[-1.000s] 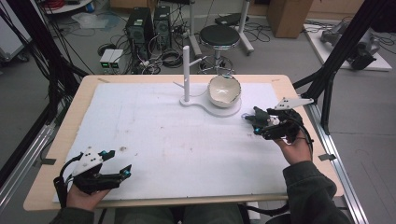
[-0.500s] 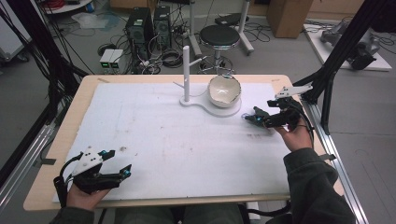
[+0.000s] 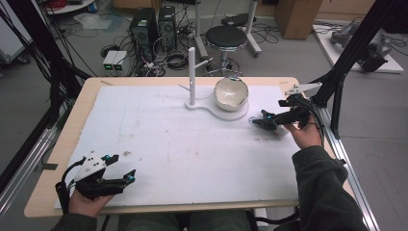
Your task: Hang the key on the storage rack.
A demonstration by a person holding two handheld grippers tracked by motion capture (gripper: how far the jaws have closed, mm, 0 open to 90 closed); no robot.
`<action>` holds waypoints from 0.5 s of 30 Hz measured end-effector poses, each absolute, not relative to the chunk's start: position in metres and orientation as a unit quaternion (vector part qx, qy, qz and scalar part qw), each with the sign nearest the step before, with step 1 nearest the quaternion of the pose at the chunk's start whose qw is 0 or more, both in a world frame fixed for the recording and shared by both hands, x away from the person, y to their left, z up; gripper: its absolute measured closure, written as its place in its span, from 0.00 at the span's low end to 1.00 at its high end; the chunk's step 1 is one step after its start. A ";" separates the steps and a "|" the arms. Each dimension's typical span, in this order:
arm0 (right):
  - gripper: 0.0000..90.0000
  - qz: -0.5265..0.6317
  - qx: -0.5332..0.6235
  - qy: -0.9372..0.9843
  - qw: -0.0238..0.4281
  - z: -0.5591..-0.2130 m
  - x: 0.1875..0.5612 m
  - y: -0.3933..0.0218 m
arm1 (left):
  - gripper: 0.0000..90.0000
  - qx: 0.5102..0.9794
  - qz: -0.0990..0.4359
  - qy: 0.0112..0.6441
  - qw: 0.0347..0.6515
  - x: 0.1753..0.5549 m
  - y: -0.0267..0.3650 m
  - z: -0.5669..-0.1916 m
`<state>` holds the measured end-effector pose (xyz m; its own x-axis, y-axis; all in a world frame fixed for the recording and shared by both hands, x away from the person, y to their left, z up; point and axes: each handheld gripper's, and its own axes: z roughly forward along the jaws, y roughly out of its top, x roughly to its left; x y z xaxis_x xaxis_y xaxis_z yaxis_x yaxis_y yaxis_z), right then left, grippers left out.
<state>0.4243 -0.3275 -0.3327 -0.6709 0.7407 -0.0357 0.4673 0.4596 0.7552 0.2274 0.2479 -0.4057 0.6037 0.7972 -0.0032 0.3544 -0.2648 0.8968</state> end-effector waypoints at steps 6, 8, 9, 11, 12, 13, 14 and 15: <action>0.17 0.356 0.379 0.836 0.178 -0.343 0.437 -0.333 | 0.23 0.760 0.235 0.379 0.473 0.227 0.248 -0.406; 0.17 0.358 0.384 0.834 0.169 -0.346 0.440 -0.334 | 0.23 0.761 0.235 0.378 0.472 0.228 0.248 -0.406; 0.17 0.356 0.386 0.835 0.166 -0.347 0.442 -0.334 | 0.23 0.761 0.235 0.378 0.472 0.228 0.248 -0.406; 0.18 0.341 0.388 0.841 0.164 -0.352 0.446 -0.334 | 0.23 0.761 0.235 0.378 0.472 0.228 0.248 -0.406; 0.18 0.341 0.388 0.841 0.164 -0.352 0.446 -0.334 | 0.23 0.761 0.235 0.378 0.472 0.228 0.248 -0.406; 0.18 0.330 0.387 0.846 0.163 -0.356 0.448 -0.335 | 0.23 0.761 0.234 0.379 0.473 0.228 0.248 -0.406; 0.18 0.326 0.389 0.846 0.163 -0.359 0.449 -0.336 | 0.23 0.761 0.234 0.379 0.473 0.228 0.248 -0.406; 0.18 0.326 0.389 0.846 0.163 -0.359 0.449 -0.336 | 0.23 0.761 0.235 0.378 0.472 0.228 0.248 -0.406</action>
